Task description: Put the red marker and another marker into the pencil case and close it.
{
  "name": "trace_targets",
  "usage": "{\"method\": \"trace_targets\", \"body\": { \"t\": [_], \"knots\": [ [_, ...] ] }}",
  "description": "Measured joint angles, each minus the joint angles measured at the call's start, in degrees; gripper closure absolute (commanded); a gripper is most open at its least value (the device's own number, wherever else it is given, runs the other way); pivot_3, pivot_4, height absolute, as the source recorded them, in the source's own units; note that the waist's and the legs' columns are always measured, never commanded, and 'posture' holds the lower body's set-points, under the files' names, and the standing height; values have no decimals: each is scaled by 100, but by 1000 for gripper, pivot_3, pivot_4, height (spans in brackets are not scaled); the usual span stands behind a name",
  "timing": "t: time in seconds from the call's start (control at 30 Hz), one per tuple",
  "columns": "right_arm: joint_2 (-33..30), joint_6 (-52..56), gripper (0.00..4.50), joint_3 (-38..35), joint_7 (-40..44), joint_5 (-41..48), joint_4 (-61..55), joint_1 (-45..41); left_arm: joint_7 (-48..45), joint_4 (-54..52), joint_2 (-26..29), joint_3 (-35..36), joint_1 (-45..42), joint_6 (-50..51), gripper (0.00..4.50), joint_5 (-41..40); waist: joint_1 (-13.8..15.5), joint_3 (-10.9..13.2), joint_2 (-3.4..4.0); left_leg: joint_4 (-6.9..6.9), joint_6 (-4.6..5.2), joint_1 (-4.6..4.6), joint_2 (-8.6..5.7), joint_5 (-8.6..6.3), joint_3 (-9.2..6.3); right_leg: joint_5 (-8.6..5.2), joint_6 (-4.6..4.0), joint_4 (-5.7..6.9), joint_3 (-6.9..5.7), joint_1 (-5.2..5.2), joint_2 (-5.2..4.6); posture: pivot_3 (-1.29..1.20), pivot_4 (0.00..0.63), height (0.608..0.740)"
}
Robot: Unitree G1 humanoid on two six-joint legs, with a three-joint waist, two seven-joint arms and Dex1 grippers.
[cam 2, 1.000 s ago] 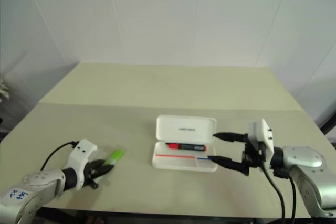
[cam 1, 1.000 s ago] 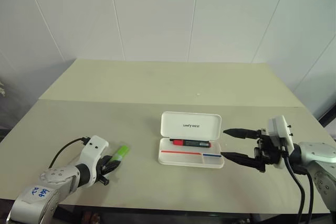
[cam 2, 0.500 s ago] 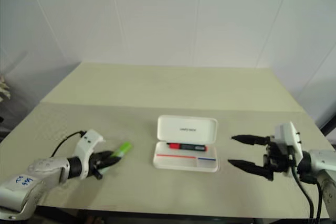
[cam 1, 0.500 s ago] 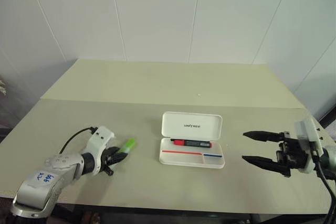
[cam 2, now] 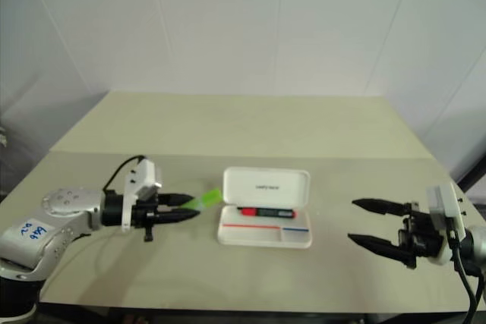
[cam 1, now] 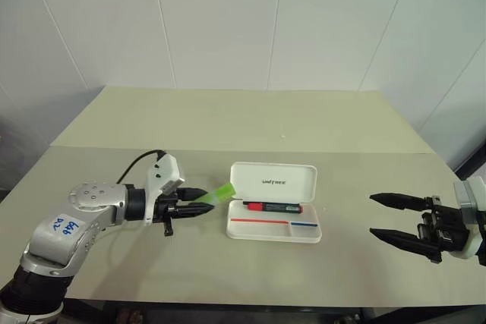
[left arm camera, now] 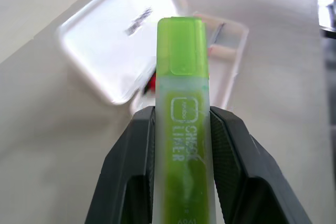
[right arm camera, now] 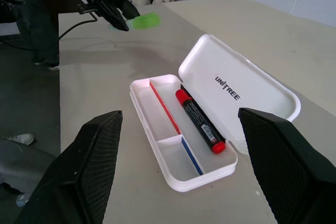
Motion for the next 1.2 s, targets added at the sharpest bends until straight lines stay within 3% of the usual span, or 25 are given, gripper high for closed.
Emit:
{"method": "trace_targets", "body": {
  "t": [0.13, 0.47, 0.73, 1.2],
  "knots": [
    [8, 1, 0, -35, -20, 48, -120, 139, -449, 238, -163, -566, -527, -258, 3427, 79, -2, 0, 0, 5, 0, 1, 0, 0, 0, 34, 63, 5, 1, 1, 3, 0, 150, 740],
    [115, -9, 0, -104, -243, 56, -432, 399, -903, 2027, -704, -2107, -1718, -622, 3427, 1338, 1, 1, -1, 4, 1, 3, 0, 0, 4, 38, 72, 2, 5, 2, 5, 0, 150, 740],
    [199, -3, 0, -156, -425, 68, -667, 606, -1115, 2806, -1197, -2393, -2345, -1022, 3427, 1900, -4, 1, -1, 2, 6, 1, -2, -6, 2, 39, 79, 2, 5, 1, 4, 0, 150, 740],
    [243, -8, 0, -319, -482, 113, -722, 882, -1156, 2436, -1641, -2731, -2423, -428, 3427, 2250, -1, 1, -1, 6, 7, 1, -2, -7, 1, 39, 82, 7, 5, 2, 4, 0, 150, 740]
  ]
}}
